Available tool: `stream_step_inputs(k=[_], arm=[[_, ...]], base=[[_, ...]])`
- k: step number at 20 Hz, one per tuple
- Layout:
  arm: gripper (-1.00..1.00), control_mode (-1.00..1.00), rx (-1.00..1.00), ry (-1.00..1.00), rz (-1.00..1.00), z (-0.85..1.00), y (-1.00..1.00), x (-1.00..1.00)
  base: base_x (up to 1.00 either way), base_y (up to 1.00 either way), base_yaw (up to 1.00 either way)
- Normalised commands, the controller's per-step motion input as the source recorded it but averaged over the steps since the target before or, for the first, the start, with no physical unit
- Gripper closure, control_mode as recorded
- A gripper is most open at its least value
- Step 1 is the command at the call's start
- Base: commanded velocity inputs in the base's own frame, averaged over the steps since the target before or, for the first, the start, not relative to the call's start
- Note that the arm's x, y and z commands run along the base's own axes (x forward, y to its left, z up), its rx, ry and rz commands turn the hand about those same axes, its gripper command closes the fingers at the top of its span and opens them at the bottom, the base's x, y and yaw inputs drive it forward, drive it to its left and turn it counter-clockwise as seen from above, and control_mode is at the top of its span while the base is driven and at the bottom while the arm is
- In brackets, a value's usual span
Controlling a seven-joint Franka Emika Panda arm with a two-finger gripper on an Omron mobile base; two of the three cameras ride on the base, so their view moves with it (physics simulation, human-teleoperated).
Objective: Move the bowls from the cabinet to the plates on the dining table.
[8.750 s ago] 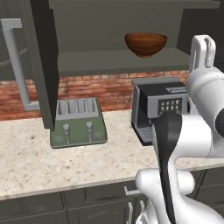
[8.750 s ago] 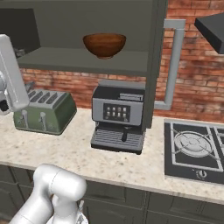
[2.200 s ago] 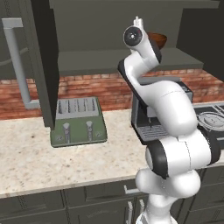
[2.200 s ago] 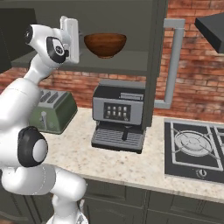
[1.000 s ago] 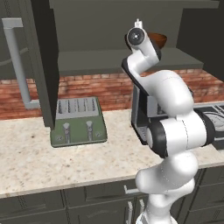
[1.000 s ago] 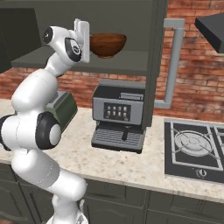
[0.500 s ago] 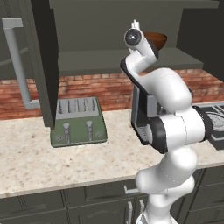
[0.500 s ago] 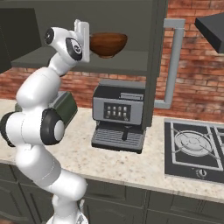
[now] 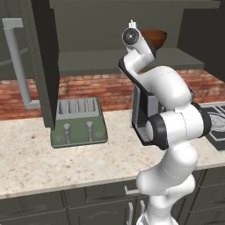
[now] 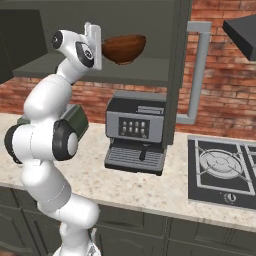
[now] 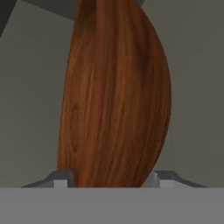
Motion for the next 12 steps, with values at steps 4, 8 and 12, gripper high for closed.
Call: stream_step_inputs(k=[4, 8, 12], arm=[[1.0, -1.0, 0.0, 0.0, 0.07, -0.41, -0.22, 0.0], [1.0, -1.0, 0.01, 0.0, 0.07, -0.43, -0.31, 0.0], [1.0, -1.0, 0.01, 0.0, 0.08, -0.45, -0.28, 0.0]], base=[[0.0, 0.0, 0.0], [0.0, 0.0, 0.0], [0.0, 0.0, 0.0]])
